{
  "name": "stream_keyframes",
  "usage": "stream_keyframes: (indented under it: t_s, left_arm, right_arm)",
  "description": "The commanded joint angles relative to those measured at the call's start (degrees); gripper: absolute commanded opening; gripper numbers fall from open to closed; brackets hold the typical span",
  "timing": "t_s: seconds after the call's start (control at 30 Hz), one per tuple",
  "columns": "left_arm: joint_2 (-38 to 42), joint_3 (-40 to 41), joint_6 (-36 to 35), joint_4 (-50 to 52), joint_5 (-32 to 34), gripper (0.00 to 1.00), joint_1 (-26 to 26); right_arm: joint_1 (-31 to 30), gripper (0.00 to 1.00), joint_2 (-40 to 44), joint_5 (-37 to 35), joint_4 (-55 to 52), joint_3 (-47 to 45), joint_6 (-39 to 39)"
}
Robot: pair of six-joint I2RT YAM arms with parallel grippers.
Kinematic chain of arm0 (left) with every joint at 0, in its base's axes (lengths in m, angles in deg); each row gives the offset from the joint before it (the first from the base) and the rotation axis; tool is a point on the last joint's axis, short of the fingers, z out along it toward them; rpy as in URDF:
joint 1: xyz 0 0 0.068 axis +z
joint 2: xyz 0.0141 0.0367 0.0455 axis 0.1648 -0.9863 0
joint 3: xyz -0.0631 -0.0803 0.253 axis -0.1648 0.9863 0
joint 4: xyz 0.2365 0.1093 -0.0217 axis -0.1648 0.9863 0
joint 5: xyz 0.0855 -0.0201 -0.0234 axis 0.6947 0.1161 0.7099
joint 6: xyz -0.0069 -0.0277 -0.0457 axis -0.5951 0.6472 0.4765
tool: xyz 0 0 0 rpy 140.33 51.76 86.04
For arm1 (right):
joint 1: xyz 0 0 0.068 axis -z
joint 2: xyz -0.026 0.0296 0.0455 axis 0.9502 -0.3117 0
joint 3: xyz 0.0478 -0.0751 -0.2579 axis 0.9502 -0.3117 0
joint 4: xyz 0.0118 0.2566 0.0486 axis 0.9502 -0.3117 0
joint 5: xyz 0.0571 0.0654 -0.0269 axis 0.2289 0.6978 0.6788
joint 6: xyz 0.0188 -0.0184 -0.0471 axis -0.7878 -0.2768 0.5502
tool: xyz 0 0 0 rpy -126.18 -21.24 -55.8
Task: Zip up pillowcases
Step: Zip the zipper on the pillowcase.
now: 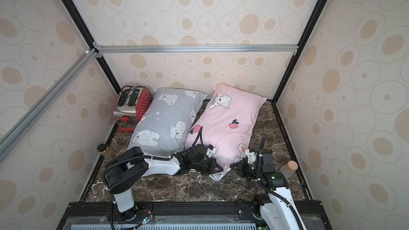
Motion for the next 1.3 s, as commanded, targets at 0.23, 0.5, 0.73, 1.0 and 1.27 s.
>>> stream_keyframes:
  t_s: [0.23, 0.5, 0.73, 1.0, 1.27]
  left_arm:
    - [2.46, -0.50, -8.44, 16.11, 10.15, 0.00, -0.72]
    - [7.08, -0.13, -11.79, 23.29, 20.38, 0.00, -0.57]
    - [8.19, -0.17, -12.77, 26.45, 24.63, 0.00, -0.19]
    - [8.75, -0.42, -14.54, 30.94, 29.48, 0.00, 0.85]
    - [11.64, 0.80, -17.38, 40.28, 36.37, 0.00, 3.27]
  right_arm:
    - [0.49, 0.00, 4.80, -4.57, -10.87, 5.69, 1.64]
    - [1.00, 0.00, 6.01, -12.45, -17.56, 9.72, 3.33]
    - [2.24, 0.00, 4.14, -17.58, -20.02, 14.20, 5.83]
    - [3.57, 0.00, -1.00, -23.51, -23.45, 21.89, 10.86]
    - [4.70, 0.00, -8.09, -29.30, -27.50, 31.54, 17.27]
